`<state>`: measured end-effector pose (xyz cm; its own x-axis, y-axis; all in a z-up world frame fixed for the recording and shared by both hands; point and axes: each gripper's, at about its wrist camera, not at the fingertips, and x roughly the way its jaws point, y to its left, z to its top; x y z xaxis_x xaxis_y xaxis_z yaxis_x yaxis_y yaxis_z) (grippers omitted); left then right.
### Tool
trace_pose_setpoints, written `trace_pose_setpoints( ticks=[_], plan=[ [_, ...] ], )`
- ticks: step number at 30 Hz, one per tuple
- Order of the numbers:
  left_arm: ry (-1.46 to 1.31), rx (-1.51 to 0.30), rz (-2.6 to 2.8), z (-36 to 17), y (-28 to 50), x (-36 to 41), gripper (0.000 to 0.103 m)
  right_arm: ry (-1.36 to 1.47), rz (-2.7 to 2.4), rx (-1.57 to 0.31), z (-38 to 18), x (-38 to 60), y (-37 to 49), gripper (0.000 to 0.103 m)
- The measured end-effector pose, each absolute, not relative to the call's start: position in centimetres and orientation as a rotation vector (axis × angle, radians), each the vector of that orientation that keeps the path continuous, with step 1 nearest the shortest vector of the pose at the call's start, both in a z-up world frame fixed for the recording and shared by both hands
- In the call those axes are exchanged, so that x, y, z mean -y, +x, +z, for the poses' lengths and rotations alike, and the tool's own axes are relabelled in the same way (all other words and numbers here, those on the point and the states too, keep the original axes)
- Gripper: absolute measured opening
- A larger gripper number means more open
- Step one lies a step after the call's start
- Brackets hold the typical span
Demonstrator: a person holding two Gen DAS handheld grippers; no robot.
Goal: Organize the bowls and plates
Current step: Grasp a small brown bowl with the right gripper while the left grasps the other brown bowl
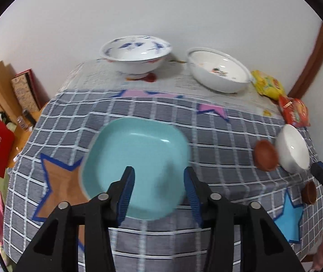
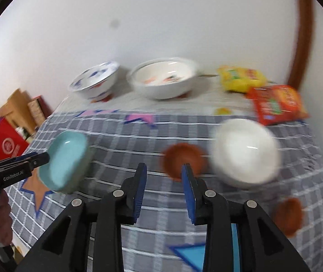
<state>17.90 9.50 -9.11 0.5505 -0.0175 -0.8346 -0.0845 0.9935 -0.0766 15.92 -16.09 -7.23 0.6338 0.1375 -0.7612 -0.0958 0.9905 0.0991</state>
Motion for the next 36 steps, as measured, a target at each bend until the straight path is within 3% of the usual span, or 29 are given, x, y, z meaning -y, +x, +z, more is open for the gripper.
trace_pose_setpoints(
  ticks=[6,13,28,33,36],
  plan=[
    [-0.081,-0.997,-0.034,-9.3,18.0,-4.5,0.048,0.076,0.001,-0.872,-7.2,24.7,12.8,0.041],
    [-0.071,-1.037,-0.095,-11.1,18.9,0.7,0.053,0.174,-0.128,-0.927,-10.6,32.7,9.9,0.042],
    [-0.04,-1.066,-0.115,-13.8,23.0,5.2,0.056,0.282,-0.112,-1.021,-16.7,35.2,11.9,0.041],
    [-0.04,-1.081,-0.114,-14.8,24.8,6.1,0.056,0.308,-0.107,-1.025,-17.6,35.3,12.3,0.032],
    [-0.063,-1.097,-0.129,-15.5,25.7,6.3,0.055,0.317,-0.099,-1.024,-17.9,35.3,12.5,0.021]
  ],
)
